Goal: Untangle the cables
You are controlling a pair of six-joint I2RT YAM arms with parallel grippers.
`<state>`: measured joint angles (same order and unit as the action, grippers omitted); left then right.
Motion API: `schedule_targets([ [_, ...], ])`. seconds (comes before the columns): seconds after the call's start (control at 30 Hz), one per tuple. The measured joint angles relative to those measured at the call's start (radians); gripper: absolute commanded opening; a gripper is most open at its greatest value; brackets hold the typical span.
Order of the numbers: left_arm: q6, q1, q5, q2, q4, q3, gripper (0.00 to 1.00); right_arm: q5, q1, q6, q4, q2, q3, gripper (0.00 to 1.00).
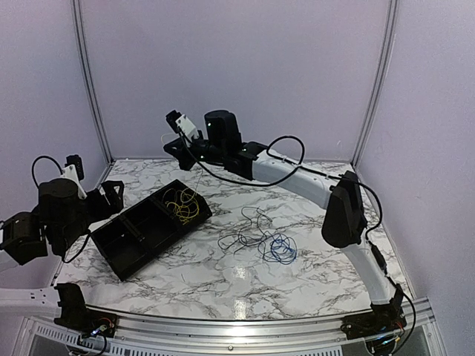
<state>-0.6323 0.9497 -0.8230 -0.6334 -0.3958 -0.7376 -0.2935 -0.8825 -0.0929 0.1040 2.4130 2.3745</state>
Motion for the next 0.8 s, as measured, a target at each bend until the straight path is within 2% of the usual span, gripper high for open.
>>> schedule_targets([
  [0.43,-0.072,-0.001,0.093,-0.051,-0.108,-0.003,0.99,-0.007,-0.034,0.014,-0.014,0.167,0.001,0.0],
  [0.8,-0.085,-0.001,0.108,-0.033,-0.115,-0.008,0.99,-0.007,-0.034,0.006,0.024,0.183,-0.061,0.0],
])
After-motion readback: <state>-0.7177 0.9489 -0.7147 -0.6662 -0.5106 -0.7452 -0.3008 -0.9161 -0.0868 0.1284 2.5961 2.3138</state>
